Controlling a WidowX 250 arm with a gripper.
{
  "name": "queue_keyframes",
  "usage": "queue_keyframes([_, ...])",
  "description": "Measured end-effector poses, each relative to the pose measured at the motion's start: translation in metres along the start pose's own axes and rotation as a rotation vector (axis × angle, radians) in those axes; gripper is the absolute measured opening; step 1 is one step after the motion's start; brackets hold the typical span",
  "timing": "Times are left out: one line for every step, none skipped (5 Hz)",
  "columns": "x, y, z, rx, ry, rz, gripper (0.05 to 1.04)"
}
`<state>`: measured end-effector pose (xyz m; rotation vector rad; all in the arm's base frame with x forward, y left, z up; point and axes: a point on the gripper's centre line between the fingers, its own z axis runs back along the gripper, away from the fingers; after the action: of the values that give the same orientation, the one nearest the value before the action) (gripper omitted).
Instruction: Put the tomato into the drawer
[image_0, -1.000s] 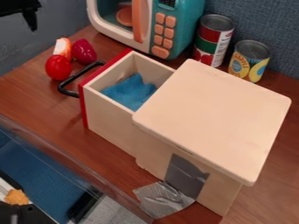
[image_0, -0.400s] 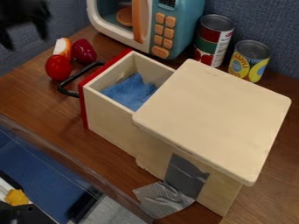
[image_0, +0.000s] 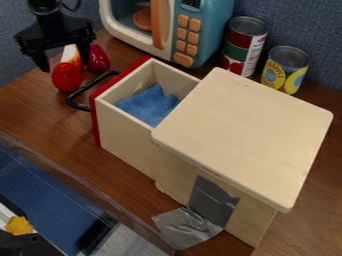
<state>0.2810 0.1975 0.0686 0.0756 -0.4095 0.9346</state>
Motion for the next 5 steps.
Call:
queue_keyframes([-0.004,0.002,-0.017,0.027,0.011,0.006,0.999])
queue_keyframes([0.002,0.003,-0.025,0.041,-0.004,0.014,0.999])
queue_keyframes([0.005,0.005,-0.033,0.057,-0.007,0.014,0.999])
queue_keyframes([0.004,0.01,-0.044,0.09,0.001,0.021,0.948])
queue_keyframes([0.008,0.012,-0.047,0.117,0.003,0.042,0.87])
